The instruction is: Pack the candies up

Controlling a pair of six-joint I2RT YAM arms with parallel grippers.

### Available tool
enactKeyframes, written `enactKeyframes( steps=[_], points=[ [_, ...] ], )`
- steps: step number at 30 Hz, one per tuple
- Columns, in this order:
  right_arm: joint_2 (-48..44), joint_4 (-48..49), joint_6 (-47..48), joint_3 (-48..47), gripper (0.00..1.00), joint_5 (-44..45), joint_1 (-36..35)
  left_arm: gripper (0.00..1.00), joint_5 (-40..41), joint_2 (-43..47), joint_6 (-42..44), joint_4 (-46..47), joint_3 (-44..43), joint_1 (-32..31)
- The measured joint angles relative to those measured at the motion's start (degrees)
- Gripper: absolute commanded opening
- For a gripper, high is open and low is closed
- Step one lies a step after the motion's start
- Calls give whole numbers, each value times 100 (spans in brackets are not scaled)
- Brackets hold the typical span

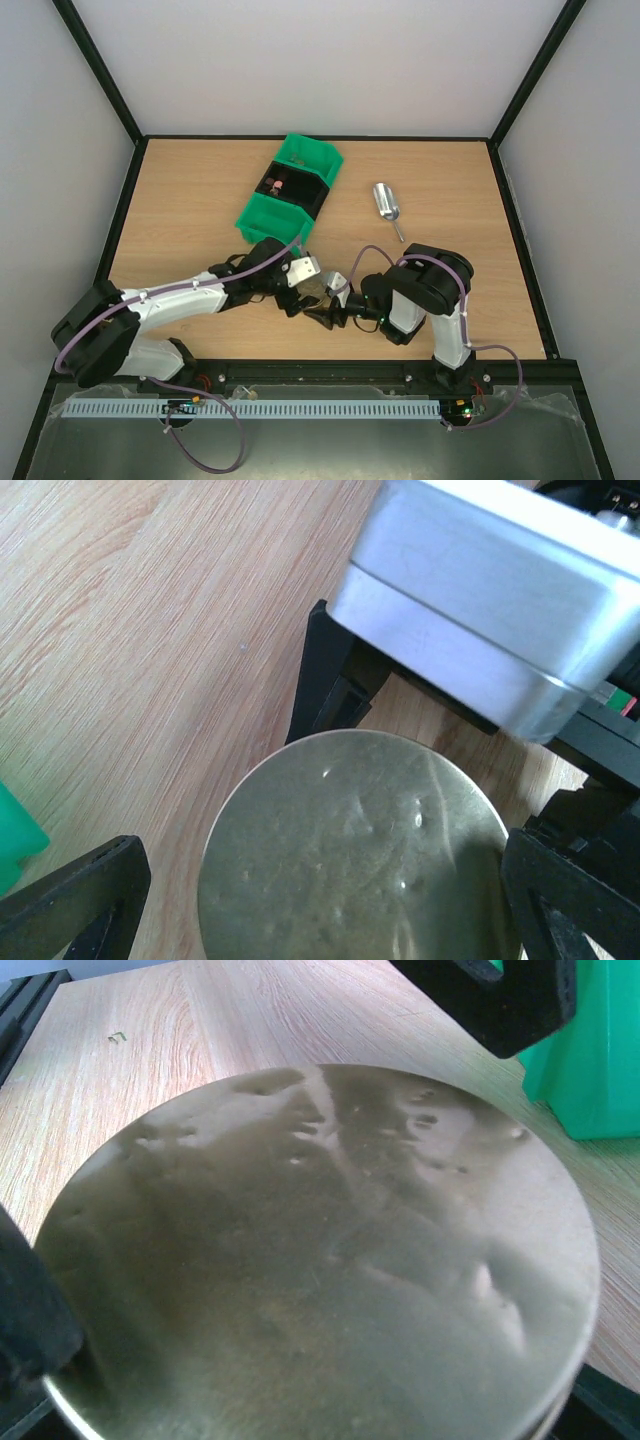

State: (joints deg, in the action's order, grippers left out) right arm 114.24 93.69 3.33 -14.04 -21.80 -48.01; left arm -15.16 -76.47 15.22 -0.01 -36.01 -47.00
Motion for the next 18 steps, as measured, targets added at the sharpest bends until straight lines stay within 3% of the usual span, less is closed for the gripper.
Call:
enactKeyframes(
  steps=[12, 18],
  points=[
    [24, 2, -17, -39, 23, 42, -2, 99, 131, -136, 22, 208, 50, -269],
    [26, 4, -13, -39, 23, 44, -2, 87, 175, -247, 103, 214, 37, -260]
  ],
)
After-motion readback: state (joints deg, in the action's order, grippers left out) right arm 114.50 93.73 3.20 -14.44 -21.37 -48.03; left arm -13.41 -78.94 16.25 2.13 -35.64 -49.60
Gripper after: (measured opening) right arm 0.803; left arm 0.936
